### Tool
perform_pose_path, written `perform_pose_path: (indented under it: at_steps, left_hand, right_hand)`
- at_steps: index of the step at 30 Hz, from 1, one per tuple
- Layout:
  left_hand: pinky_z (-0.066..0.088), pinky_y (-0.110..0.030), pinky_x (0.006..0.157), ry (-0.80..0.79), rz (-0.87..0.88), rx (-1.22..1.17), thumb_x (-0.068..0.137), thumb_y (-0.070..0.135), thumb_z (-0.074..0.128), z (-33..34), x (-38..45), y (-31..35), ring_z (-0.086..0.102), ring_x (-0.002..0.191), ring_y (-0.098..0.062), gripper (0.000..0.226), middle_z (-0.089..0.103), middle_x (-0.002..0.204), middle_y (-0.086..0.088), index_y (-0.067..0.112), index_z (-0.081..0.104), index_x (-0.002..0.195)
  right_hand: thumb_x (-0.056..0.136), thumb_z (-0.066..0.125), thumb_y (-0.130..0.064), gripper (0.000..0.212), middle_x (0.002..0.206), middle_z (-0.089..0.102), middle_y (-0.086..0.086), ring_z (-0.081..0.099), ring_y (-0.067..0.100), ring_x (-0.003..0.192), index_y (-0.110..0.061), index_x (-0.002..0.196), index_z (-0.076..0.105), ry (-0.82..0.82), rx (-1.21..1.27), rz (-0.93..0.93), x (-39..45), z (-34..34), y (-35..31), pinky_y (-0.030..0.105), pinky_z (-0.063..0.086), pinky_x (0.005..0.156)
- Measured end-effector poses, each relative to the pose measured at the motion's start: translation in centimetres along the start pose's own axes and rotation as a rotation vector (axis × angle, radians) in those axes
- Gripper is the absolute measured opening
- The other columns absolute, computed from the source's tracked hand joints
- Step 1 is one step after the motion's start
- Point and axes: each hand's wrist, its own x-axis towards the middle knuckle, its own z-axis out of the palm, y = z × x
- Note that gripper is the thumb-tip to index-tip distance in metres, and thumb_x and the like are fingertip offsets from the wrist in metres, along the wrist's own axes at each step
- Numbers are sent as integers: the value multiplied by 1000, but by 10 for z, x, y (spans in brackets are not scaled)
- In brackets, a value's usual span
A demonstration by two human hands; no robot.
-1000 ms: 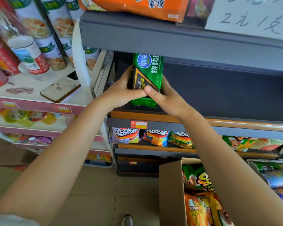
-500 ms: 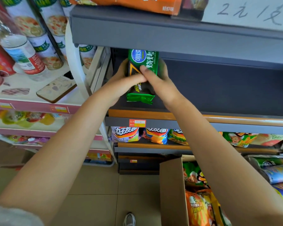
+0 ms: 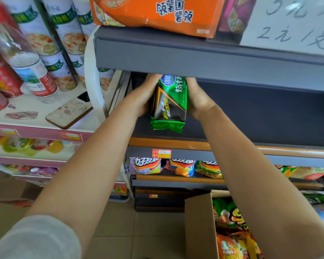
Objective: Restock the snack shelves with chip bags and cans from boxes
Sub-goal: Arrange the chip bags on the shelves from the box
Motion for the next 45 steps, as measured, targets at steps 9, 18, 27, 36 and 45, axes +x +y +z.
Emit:
perform_pose_path:
  at_steps: [9,18,27,36,45]
  left_hand:
    - [51,-45,100,93,130,158,76,40,67,-3,-17,-17,68,111,-24,63,71,120,-8,18,56,133]
    - [45,-32,98,269,60,475,68,69,70,9,-38,-23,62,110,-8,75,68,121,14,32,55,131]
    - [47,-25,90,433,161,514,73,67,73,17,-42,-29,61,109,-5,69,66,118,17,32,56,130]
    - [45,-32,94,315,77,517,88,65,58,26,-72,-21,55,113,-5,46,58,118,19,39,49,125]
    - [48,-46,103,194,26,500,89,68,49,103,-52,-36,58,118,-17,60,60,126,7,32,51,138]
  right_hand:
    - [78,70,-48,79,134,62,17,61,33,122,-11,143,44,45,50,-17,-26,0,13,52,46,108]
    - [64,89,-50,98,133,63,-12,59,4,123,-26,146,39,-66,-503,-26,-46,-8,30,39,46,109]
    - [63,84,-57,94,125,66,-18,63,1,114,-35,143,41,41,-562,-84,-48,2,31,38,51,102]
    - [89,71,-42,45,117,72,-11,69,5,106,-29,131,59,43,-394,-75,-100,0,5,34,52,100]
    - [90,69,-47,39,117,72,-10,69,10,108,-34,126,63,216,-379,-51,-135,-61,-8,37,51,99]
